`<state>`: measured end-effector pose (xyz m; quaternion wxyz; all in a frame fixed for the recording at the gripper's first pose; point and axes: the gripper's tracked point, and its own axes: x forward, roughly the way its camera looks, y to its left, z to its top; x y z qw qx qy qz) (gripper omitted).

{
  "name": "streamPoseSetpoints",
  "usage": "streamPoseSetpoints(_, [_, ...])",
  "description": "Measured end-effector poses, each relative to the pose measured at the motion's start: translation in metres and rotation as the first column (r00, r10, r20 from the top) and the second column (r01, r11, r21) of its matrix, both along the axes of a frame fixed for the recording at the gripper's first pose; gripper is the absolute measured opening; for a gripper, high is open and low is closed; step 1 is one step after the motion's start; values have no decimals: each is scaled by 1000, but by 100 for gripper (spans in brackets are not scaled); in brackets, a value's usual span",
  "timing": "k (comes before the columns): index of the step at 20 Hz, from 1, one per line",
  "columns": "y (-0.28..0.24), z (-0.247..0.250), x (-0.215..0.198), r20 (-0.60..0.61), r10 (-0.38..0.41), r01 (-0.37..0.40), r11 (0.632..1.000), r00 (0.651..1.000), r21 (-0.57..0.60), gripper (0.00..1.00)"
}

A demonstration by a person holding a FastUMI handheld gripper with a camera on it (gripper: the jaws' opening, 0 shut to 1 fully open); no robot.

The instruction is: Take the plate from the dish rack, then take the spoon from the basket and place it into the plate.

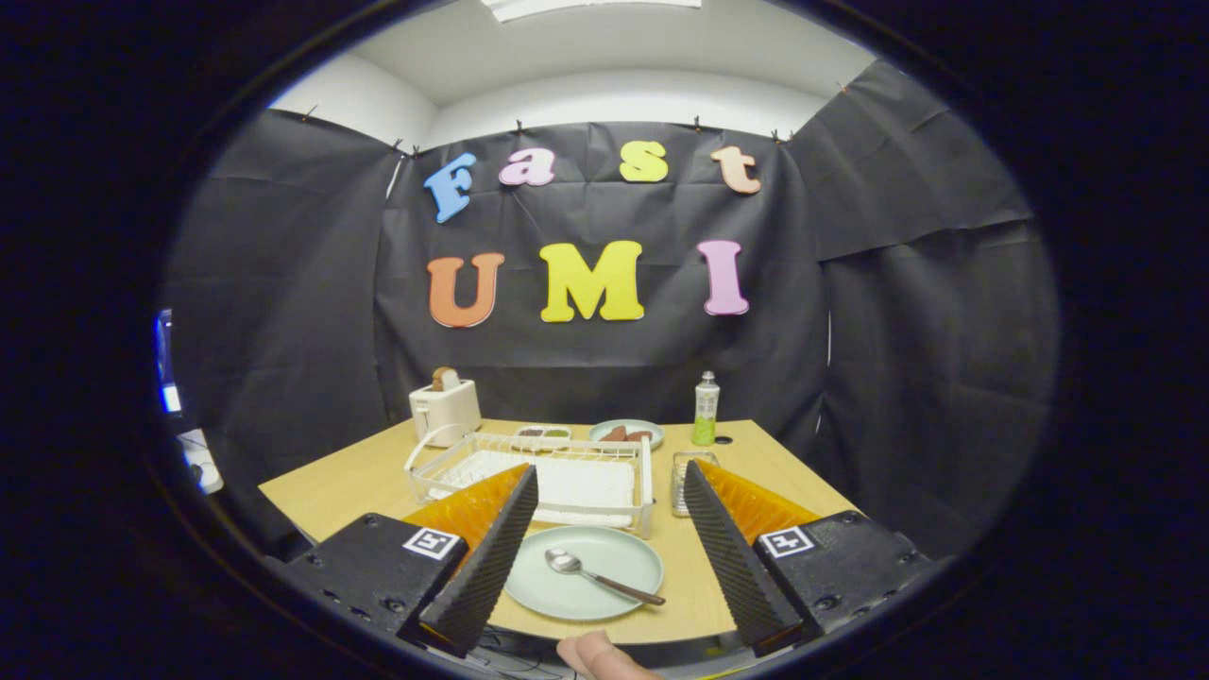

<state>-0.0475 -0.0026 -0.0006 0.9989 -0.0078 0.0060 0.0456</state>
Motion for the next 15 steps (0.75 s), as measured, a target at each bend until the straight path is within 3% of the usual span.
streamPoseSetpoints(15, [-14, -13, 5, -9, -29, 29, 999, 1000, -18, 100])
